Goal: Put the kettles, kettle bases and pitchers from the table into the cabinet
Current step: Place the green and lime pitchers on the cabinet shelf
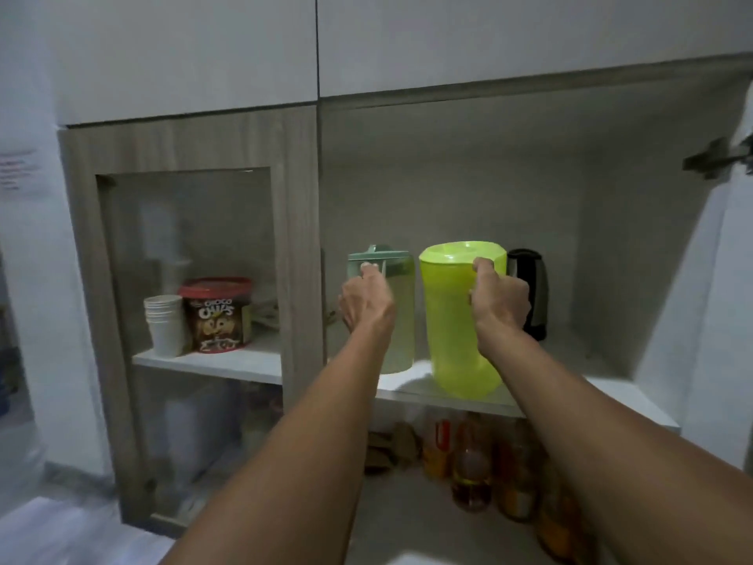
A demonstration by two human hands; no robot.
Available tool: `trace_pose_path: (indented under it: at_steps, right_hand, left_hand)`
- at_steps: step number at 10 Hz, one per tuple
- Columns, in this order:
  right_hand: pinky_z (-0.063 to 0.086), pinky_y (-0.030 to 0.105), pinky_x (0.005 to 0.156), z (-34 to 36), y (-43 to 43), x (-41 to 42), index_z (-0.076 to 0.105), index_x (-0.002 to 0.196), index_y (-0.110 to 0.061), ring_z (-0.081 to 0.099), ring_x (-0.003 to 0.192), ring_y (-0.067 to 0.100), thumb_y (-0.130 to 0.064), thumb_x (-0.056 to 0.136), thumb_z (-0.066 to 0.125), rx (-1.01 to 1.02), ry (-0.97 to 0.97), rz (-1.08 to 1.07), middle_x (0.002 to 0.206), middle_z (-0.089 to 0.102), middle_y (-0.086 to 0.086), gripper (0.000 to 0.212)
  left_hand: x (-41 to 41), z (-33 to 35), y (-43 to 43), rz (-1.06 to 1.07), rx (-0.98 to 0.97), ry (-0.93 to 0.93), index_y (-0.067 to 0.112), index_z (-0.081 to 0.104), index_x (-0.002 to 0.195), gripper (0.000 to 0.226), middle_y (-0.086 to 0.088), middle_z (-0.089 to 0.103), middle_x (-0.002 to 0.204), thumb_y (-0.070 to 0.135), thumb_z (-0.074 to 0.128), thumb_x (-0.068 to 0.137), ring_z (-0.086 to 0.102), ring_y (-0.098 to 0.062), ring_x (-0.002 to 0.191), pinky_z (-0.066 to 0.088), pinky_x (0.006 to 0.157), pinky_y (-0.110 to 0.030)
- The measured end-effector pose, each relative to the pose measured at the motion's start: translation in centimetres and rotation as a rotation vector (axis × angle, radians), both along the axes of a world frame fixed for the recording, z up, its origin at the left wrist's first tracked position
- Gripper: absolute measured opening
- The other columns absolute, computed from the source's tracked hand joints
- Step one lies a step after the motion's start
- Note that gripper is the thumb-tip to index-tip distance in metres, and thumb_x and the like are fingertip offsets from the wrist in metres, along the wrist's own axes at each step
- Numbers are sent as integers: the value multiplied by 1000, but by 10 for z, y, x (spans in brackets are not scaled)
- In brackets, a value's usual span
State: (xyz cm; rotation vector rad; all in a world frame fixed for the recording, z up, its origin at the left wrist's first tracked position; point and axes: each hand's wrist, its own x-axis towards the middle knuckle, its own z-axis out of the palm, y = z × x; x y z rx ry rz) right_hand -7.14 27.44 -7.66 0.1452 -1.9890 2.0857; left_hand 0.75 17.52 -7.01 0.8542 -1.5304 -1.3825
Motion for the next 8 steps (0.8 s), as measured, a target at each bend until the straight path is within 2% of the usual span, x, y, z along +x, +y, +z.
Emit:
trace_pose_path:
  at_steps: [1,2,3,4,5,6,7,8]
  right_hand:
    - [48,37,75,-10,-25,-43,72,88,-1,67,90,34,-50,82,57,-40,-3,51,94,74,15,52]
    - [43,33,70,-18,-55,-79,71,83,-1,65,82,31,-50,84,60,-59,-8,92,91,74,16,51]
    - [48,40,74,-28,-93,-119,70,79,-3,68,86,33,-55,81,60,-65,-11,129,87,73,15,52]
    - [53,47,80,-36,-127,-159,64,62,-13,66,79,31,-52,86,59,-55,-6,170,69,67,6,45]
    - [53,46,76,-35,-158,-195,60,55,-15,62,70,31,-49,90,59,-52,-28,230,63,63,6,49]
    - [46,41,69,-36,-189,-236,56,54,-15,55,65,28,-50,93,55,-42,-9,283,63,58,7,52]
    - [41,39,66,-38,-216,-276,50,55,-14,49,58,24,-47,97,50,-43,38,353,63,52,8,54]
    - [41,40,67,-35,-238,-314,51,54,-17,47,57,23,-48,96,51,-9,1,380,60,51,4,52]
  left_hand:
    - [-40,-8,-27,2,-12,-44,-3,58,127,55,-24,53,135,37,32,100,52,-37,118,39,100,-40]
    - [-81,-14,-62,-13,0,-86,-3,51,133,54,-25,38,142,35,30,102,49,-39,119,37,101,-39]
    - [-121,-22,-102,7,12,-123,-6,52,131,53,-26,41,141,33,29,103,48,-40,120,37,102,-41]
    - [-157,-37,-134,-26,2,-196,-8,57,124,47,-25,55,133,23,29,103,52,-37,120,39,100,-39]
    - [-192,-55,-162,-56,47,-219,-4,45,137,45,-24,45,143,21,30,103,43,-38,132,35,108,-41]
    - [-237,-69,-192,53,0,-178,9,41,143,43,-25,49,136,15,27,103,43,-42,128,36,104,-39]
    - [-271,-74,-217,27,63,-94,0,45,137,43,-28,50,134,22,31,102,46,-44,125,40,102,-41]
    - [-293,-69,-232,17,57,-180,-5,45,135,51,-29,42,142,31,32,101,40,-43,132,36,107,-41]
